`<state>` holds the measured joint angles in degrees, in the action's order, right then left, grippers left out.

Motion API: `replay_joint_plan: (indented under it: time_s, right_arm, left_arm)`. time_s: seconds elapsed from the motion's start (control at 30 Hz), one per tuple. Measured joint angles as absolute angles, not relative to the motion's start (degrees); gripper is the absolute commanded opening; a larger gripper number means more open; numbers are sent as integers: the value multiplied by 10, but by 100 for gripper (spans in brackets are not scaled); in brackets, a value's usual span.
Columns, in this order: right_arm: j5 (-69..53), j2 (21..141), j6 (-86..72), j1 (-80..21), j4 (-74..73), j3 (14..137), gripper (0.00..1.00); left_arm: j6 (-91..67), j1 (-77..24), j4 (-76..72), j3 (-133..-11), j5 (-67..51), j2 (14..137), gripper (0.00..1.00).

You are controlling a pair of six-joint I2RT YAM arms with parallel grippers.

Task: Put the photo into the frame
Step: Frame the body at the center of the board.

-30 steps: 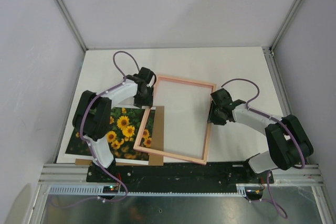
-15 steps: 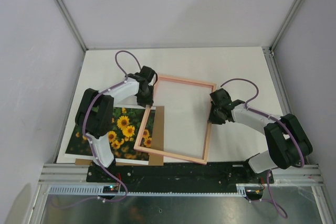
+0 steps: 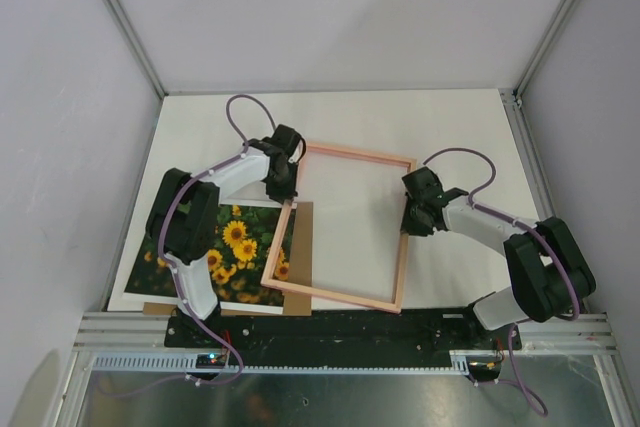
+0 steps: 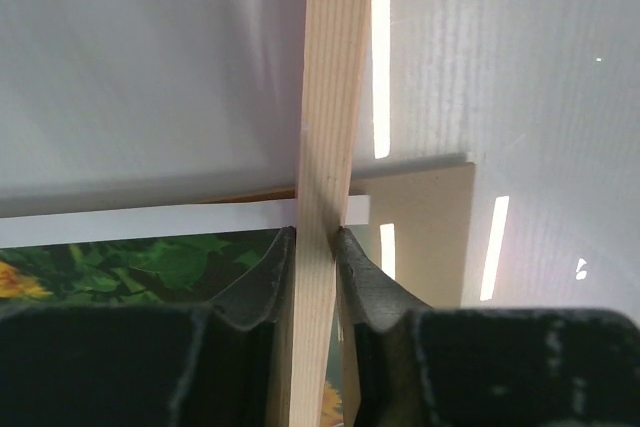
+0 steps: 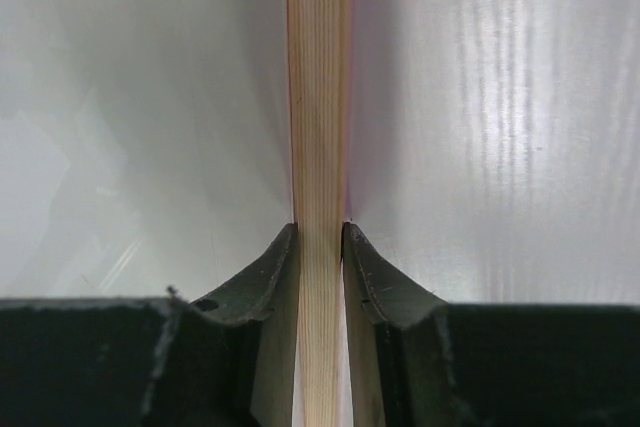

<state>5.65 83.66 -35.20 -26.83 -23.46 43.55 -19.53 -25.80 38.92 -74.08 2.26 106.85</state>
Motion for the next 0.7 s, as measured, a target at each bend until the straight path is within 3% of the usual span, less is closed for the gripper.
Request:
replay_joint_plan:
  time_s: [0.4,0.7]
  right_arm:
    - [80,837,-263,-187,-279,476,2]
    - [80,912,-218,-116,-253,520,33]
  left_arm:
    - [-263,-310,396,-789,27,1077,0]
    - [-335,-336,368,-834,48,1136,0]
